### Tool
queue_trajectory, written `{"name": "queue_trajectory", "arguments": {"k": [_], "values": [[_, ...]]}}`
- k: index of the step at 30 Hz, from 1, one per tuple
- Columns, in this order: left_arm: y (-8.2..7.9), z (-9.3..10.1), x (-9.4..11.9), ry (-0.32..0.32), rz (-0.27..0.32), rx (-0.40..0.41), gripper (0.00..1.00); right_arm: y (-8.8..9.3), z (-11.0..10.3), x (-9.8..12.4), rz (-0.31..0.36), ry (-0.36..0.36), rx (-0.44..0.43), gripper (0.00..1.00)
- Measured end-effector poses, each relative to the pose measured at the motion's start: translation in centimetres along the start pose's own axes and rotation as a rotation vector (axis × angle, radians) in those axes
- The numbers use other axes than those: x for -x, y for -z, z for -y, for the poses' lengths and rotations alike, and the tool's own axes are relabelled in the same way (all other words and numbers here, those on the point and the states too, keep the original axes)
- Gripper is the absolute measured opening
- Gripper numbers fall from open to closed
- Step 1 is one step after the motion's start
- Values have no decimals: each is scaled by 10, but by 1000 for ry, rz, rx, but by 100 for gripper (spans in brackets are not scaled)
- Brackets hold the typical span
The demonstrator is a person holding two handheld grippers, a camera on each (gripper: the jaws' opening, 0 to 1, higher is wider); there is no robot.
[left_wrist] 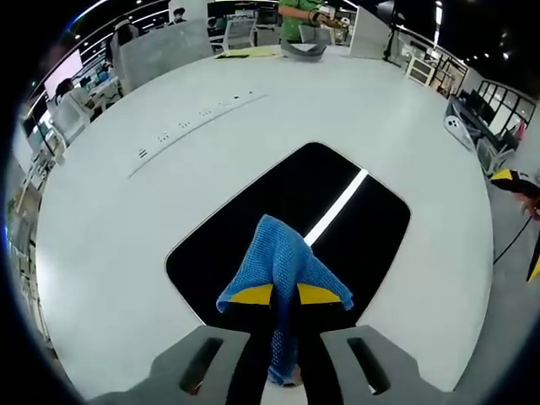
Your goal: Wipe the mirror surface with the cleaning cloth until all visible marks leave the cleaned area.
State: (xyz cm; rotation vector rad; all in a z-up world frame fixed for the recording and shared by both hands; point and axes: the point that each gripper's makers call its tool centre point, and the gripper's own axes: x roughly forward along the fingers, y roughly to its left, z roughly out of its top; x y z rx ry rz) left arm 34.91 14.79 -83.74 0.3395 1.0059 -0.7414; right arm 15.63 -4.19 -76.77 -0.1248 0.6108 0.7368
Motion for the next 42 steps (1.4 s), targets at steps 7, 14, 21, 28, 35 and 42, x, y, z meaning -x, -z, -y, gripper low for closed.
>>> {"name": "queue_trajectory", "arguments": {"k": [7,14,21,28,35,42], "values": [[3,2,2,3,-3,-1,7,1,-2,1,0,0,-1,99],[7,6,4,9,0,4,7,1,-4,1,2,-2,-4,99],[11,10,6,15,-3,7,7,0,-7,0,5,-6,0,99],[13,13,7,17,-10,3,7,0,-8,0,2,-9,6,99],[14,16,8,17,-14,9,7,-1,-8,0,2,-11,11,99],[17,19,9,17,-14,14,7,-4,-8,0,10,-10,13,99]]}}
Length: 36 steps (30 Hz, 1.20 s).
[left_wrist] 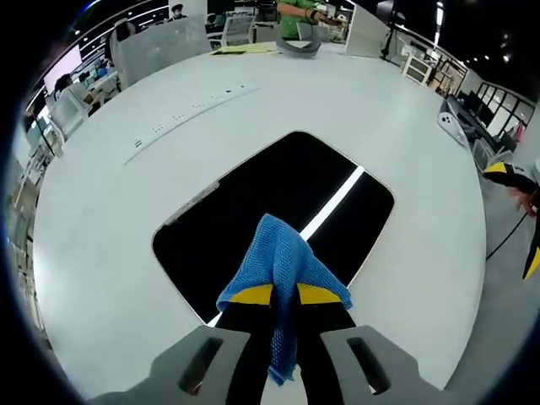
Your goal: Wipe the mirror surface with the cleaning cloth until all visible marks leave the cleaned area.
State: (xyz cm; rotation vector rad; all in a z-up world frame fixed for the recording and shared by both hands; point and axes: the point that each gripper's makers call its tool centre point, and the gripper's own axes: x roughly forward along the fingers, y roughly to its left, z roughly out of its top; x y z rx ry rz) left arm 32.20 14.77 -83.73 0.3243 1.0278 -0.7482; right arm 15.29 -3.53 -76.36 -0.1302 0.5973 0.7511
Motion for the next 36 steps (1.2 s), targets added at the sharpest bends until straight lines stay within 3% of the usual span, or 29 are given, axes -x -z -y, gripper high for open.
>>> {"name": "queue_trajectory", "arguments": {"k": [36], "values": [[14,18,6,8,22,36,7,1,-5,2,9,-13,3,99]]}}
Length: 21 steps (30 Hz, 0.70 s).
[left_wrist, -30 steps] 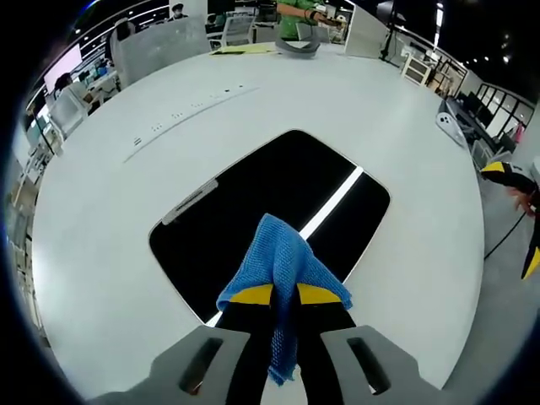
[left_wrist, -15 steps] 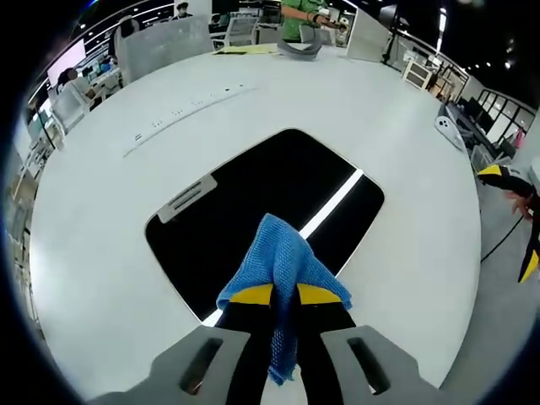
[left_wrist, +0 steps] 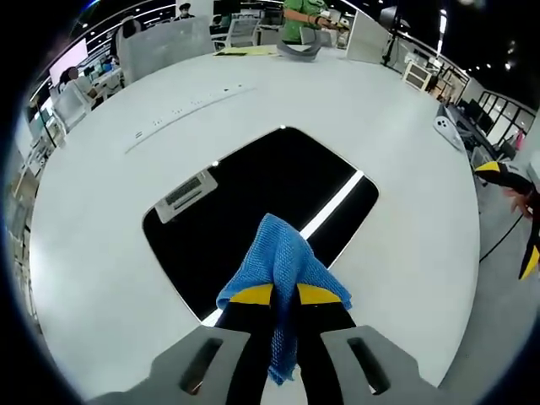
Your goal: Wipe the mirror surface with the cleaning cloth until all visible marks leave the cleaned area.
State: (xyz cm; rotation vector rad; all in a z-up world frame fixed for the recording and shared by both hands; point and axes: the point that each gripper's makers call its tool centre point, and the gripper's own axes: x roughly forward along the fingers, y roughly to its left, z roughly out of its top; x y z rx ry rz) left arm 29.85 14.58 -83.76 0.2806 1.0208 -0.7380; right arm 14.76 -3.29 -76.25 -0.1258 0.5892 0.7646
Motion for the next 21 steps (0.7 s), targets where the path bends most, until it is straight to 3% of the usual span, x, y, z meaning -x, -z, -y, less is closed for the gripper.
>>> {"name": "queue_trajectory", "arguments": {"k": [21], "values": [[4,6,2,2,-14,-20,7,4,-5,8,3,2,3,99]]}}
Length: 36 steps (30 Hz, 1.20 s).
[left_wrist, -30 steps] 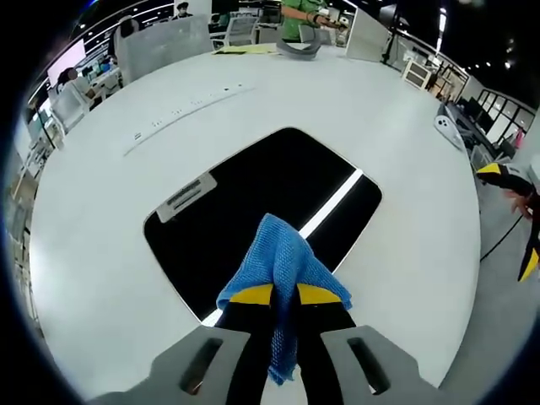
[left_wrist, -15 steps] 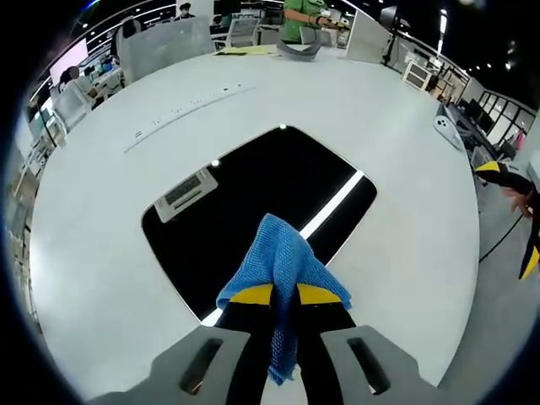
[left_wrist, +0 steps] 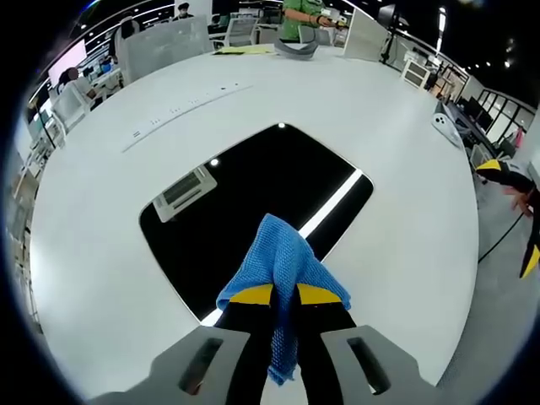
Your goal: Wipe the mirror surface with the cleaning cloth until all visible marks leave the cleaned area.
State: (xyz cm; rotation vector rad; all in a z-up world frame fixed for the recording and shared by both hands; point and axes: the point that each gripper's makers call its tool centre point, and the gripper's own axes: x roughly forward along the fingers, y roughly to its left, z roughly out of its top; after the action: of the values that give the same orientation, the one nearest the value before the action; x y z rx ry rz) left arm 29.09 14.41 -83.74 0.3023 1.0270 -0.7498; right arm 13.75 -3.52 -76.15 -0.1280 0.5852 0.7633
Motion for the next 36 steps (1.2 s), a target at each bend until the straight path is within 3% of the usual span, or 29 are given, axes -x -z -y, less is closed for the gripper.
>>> {"name": "queue_trajectory", "arguments": {"k": [36], "values": [[-13,8,-9,14,-4,25,7,9,-2,5,-11,-3,-10,99]]}}
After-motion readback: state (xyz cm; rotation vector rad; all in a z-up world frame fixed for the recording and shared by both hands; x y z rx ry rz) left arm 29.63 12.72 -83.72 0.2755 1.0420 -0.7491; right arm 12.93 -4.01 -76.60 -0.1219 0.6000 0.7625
